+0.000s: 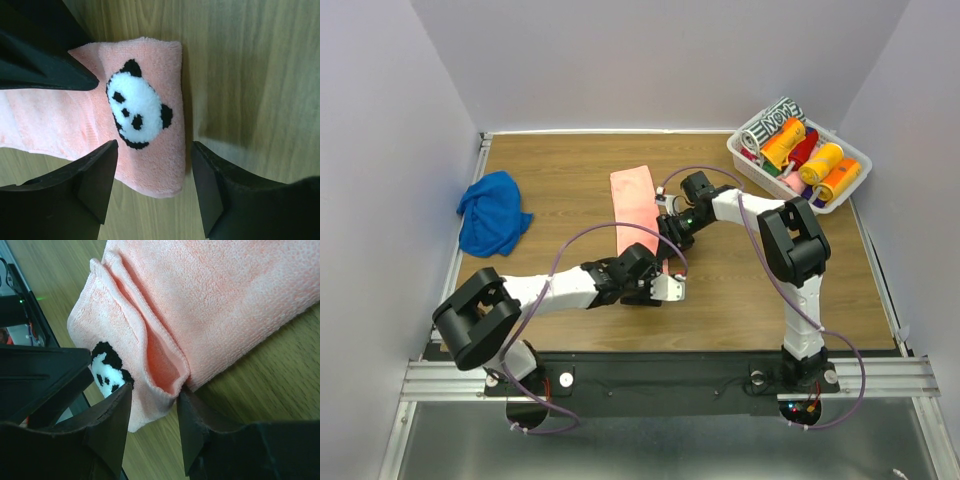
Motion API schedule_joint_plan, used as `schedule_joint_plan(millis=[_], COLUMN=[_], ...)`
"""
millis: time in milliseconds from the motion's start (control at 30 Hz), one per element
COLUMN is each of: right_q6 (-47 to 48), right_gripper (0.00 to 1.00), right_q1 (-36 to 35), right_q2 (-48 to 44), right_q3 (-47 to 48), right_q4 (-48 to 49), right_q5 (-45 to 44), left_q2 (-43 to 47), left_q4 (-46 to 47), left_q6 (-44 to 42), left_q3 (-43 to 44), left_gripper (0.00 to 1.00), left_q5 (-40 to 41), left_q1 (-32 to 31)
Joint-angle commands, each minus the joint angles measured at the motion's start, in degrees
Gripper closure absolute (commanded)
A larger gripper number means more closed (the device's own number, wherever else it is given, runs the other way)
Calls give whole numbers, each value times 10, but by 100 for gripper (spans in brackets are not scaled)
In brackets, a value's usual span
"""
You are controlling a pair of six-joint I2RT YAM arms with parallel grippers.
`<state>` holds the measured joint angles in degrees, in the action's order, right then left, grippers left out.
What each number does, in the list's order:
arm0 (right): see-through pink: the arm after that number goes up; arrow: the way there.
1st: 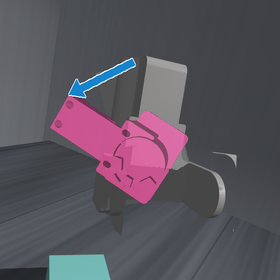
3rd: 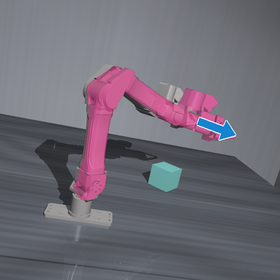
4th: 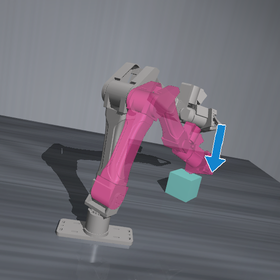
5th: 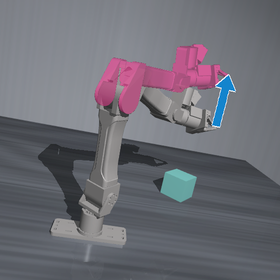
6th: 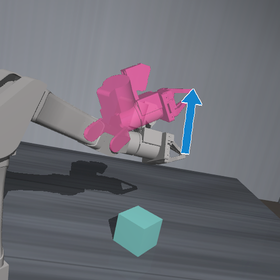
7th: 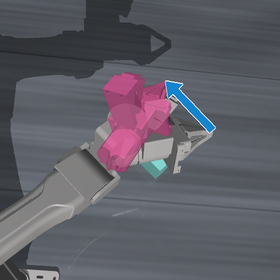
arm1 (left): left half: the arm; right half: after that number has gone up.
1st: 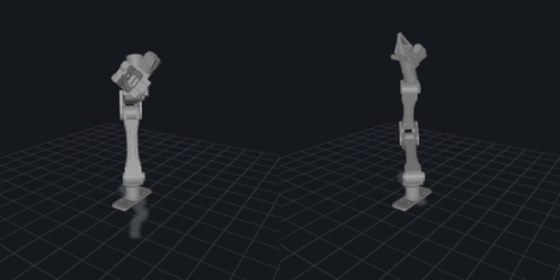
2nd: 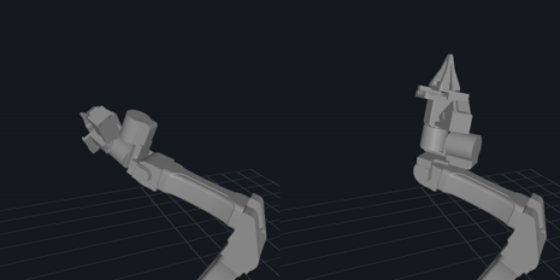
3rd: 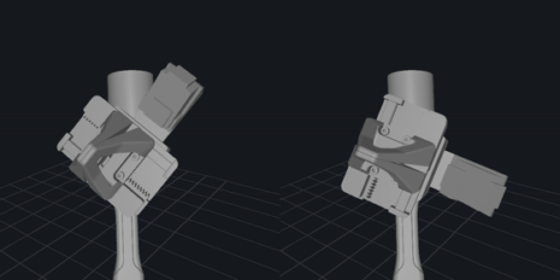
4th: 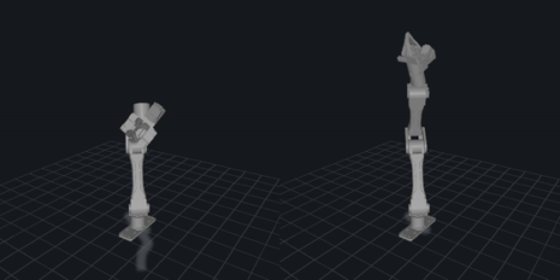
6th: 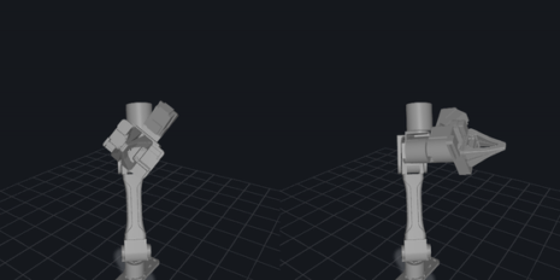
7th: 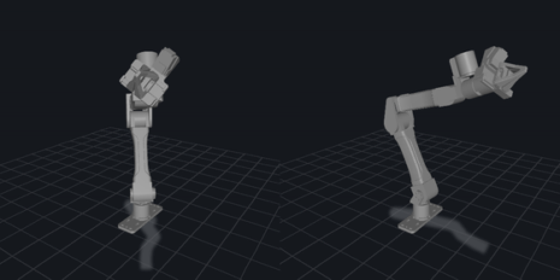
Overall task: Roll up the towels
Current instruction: Roll the towel
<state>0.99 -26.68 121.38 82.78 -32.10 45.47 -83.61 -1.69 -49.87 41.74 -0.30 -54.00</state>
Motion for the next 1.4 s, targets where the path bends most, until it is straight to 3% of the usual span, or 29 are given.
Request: schedule_joint_plan(millis=[0,233,333,400,433,500,567,767,867,967,1133,1333,1367], right_q6=[6,2,3,1,0,-3,-8,-38,24,95,155,173,236], right_gripper=[52,51,51,46,37,28,0,0,0,0,0,0,0], right_q1=[-3,-3,-3,-3,-3,0,16,120,145,146,152,150,148], right_q2=[15,19,19,15,8,-4,-25,-101,-155,-270,-411,-508,-514], right_q3=[14,17,17,19,24,29,39,86,68,20,-67,-138,-138], right_q4=[20,18,19,20,20,20,20,22,27,28,12,-30,-60], right_q5=[-35,-28,-28,-31,-38,-58,-69,-45,-56,-117,-130,-137,-114], left_q2=[-23,-52,-61,-62,-61,-57,-56,-83,-108,-140,-206,-279,-288], left_q4=[51,69,66,44,20,-12,-48,-129,-172,-211,-264,-337,-356], left_q6=[-19,-27,-28,-23,-17,-12,1,28,31,35,34,4,-3], left_q3=[4,1,3,8,14,19,26,75,112,149,203,260,274], left_gripper=[29,32,42,57,65,70,74,79,79,79,79,75,74], left_q5=[35,41,36,27,11,-17,-51,-144,-196,-247,-312,-398,-416], left_q1=[-4,-7,-8,-8,-8,-8,-8,-1,17,45,93,146,156])
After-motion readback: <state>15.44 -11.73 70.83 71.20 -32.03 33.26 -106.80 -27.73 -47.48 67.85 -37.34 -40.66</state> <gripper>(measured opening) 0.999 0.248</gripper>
